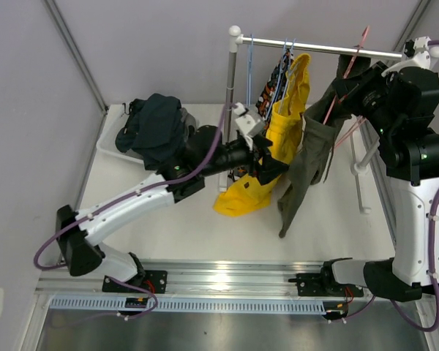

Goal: Remove the shorts from the hanger

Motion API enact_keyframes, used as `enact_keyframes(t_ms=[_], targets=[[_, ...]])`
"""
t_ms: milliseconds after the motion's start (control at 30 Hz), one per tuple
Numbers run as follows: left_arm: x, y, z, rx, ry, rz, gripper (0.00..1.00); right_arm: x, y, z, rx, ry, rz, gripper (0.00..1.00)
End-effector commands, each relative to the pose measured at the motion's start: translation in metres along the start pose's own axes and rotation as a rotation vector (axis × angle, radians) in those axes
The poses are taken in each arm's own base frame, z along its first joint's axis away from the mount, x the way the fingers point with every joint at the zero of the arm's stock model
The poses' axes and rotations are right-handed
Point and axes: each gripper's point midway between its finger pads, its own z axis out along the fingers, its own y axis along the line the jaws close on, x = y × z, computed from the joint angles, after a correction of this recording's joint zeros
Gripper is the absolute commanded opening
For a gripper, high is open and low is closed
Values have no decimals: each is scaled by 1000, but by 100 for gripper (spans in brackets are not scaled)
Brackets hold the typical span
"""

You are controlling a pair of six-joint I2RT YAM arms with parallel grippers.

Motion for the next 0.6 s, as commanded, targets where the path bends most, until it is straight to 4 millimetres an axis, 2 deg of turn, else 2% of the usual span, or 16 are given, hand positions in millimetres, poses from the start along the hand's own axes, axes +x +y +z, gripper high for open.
enact_keyframes(t_ms=[0, 33, 100, 167, 200, 267, 400, 567], targets=[[-32, -46, 21, 161, -99, 25, 99, -41, 30, -28, -112, -159, 29, 0], [-18, -50, 29, 173, -66, 21, 99, -43, 30, -31, -116, -166, 28, 0], [-9, -66, 34, 207, -49, 30, 99, -44, 30, -32, -114, -169, 23, 0], [-6, -83, 33, 239, -56, 33, 99, -45, 31, -33, -115, -172, 20, 0], [5, -86, 32, 244, -37, 27, 99, -45, 31, -32, -115, -172, 20, 0], [11, -97, 30, 256, -29, 22, 99, -44, 31, -31, -115, -169, 18, 0], [11, -109, 16, 256, -21, 37, 99, -43, 31, -30, -119, -166, 17, 0], [22, -108, 10, 236, -7, 55, 99, -42, 31, -31, -119, -166, 19, 0]])
